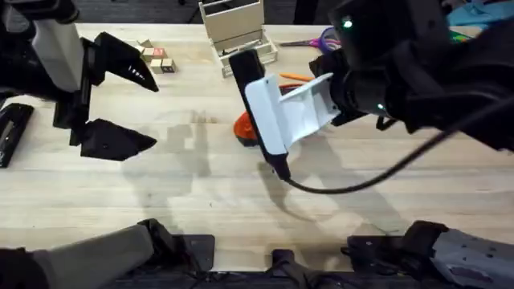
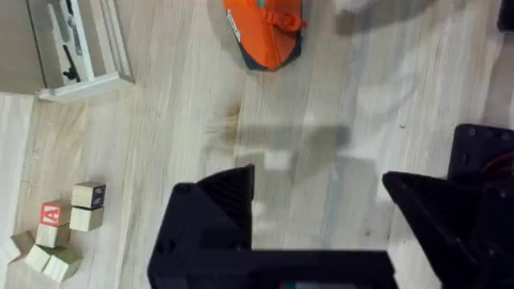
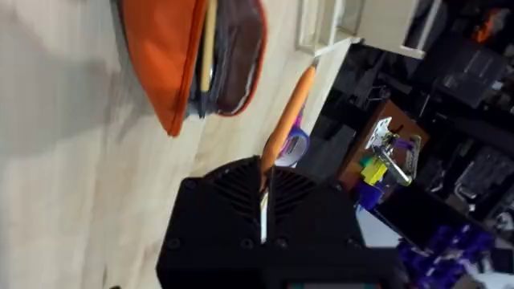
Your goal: Unzip the bag, pick up the pens from the table one at a time and place them inside, then zip the bag closed.
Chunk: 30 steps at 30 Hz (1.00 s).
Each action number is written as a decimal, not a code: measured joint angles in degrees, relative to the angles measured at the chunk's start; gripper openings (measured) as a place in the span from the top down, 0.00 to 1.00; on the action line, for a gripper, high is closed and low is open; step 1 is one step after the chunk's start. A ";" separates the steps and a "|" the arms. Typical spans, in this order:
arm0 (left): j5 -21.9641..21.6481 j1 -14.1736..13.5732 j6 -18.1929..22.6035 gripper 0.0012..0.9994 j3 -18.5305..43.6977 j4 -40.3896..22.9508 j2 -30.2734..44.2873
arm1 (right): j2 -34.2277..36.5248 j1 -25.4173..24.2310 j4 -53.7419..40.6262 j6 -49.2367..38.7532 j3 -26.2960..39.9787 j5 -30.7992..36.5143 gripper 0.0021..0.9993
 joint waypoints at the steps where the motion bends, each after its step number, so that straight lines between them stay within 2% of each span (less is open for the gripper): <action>1: 0.01 0.01 0.00 0.01 0.00 0.00 0.00 | 0.77 -0.59 0.01 -1.47 0.00 0.00 0.97; 18: 0.39 -0.01 -0.02 0.01 0.00 0.00 0.00 | 15.59 -4.66 7.58 -10.67 0.00 -0.02 0.97; 25: 0.84 -0.01 0.00 0.01 0.00 0.00 0.02 | 19.60 -6.15 11.02 -12.66 0.00 -0.54 0.97; 30: 0.86 -0.01 0.00 0.01 0.00 0.00 0.00 | 20.56 -6.16 9.19 -12.91 0.00 -0.72 0.97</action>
